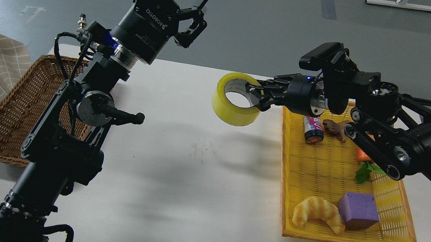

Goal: Place and transfer tape with both arms
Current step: 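Lift the tape and carry it out of the tray toward the table center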

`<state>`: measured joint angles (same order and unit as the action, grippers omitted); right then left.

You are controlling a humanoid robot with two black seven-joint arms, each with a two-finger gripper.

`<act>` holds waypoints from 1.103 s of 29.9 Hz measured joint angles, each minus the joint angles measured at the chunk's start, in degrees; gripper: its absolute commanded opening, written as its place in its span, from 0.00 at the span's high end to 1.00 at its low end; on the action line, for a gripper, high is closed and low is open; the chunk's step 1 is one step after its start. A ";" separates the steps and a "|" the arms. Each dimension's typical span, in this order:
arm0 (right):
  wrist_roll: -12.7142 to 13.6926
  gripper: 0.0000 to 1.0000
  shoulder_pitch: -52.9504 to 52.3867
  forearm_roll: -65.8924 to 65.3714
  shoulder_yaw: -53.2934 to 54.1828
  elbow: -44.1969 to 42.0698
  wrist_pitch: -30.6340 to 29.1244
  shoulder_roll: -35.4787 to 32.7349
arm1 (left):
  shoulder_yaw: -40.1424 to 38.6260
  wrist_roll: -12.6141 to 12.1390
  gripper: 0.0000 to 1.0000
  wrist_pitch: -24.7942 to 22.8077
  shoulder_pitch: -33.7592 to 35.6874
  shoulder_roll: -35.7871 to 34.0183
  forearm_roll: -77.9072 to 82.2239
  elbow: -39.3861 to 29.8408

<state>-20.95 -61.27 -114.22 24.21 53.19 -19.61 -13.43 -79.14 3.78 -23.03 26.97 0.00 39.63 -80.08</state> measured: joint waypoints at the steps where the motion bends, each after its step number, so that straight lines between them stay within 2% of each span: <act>1: 0.02 0.88 -0.04 -0.02 -0.15 -0.53 0.04 0.60 | -0.03 0.00 0.02 -0.01 0.00 0.00 0.00 0.00; 10: 0.10 0.88 -0.12 -0.12 -2.03 -4.24 0.46 4.20 | -0.06 0.04 0.02 -0.09 -0.19 0.00 0.00 0.00; 33: 0.20 0.84 0.73 0.31 -2.96 -4.28 0.32 6.72 | -0.06 0.01 0.02 0.00 -0.20 0.00 -0.07 0.00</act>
<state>-20.74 -60.54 -113.91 21.25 48.90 -19.30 -6.71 -79.20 3.78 -23.03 26.77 0.00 39.56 -80.07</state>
